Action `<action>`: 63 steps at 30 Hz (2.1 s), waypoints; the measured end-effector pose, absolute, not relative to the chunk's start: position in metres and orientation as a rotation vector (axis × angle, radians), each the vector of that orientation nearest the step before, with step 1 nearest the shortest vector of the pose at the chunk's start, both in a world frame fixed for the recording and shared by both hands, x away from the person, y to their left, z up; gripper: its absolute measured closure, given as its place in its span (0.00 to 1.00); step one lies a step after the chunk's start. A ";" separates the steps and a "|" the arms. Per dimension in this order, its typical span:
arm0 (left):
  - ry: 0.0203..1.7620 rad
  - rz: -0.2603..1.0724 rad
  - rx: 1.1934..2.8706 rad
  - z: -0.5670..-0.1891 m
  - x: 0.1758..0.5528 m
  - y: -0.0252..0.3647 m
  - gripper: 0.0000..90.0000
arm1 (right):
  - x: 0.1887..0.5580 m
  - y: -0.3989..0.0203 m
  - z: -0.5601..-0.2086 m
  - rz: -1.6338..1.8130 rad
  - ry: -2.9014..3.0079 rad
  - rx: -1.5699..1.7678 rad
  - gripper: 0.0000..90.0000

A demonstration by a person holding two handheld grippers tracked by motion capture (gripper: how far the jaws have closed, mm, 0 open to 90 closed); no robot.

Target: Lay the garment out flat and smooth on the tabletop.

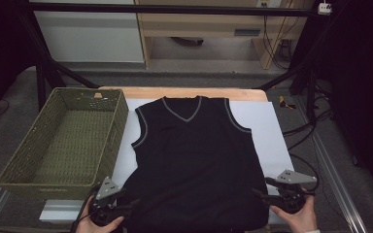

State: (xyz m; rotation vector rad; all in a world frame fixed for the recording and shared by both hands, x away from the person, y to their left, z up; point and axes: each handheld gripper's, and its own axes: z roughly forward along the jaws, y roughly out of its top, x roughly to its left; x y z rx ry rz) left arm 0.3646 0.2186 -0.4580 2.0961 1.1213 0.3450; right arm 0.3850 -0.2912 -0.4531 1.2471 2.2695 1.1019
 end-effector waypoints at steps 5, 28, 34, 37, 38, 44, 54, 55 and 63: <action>1.140 0.382 2.105 -0.468 0.380 0.217 0.44 | 0.409 -0.294 -0.462 1.092 2.246 1.264 0.27; 1.114 0.363 2.198 -0.465 0.381 0.218 0.99 | 0.415 -0.300 -0.465 0.948 2.336 1.333 0.99; 1.094 0.347 2.194 -0.454 0.366 0.228 0.99 | 0.386 -0.314 -0.457 0.932 2.339 1.340 0.99; 1.067 0.332 2.170 -0.450 0.361 0.228 0.98 | 0.368 -0.315 -0.457 0.919 2.361 1.353 0.98; 1.050 0.357 2.155 -0.449 0.360 0.228 0.96 | 0.365 -0.315 -0.458 0.936 2.353 1.364 0.96; 1.136 0.439 2.063 -0.452 0.379 0.224 0.52 | 0.384 -0.309 -0.460 1.040 2.269 1.298 0.48; 1.163 0.422 2.177 -0.470 0.393 0.214 0.72 | 0.429 -0.304 -0.473 0.923 2.252 1.367 0.53; 1.149 0.435 2.200 -0.469 0.392 0.212 0.78 | 0.429 -0.304 -0.475 0.912 2.276 1.368 0.56; 1.086 0.514 2.210 -0.438 0.382 0.218 0.95 | 0.416 -0.305 -0.461 0.920 2.324 1.407 0.96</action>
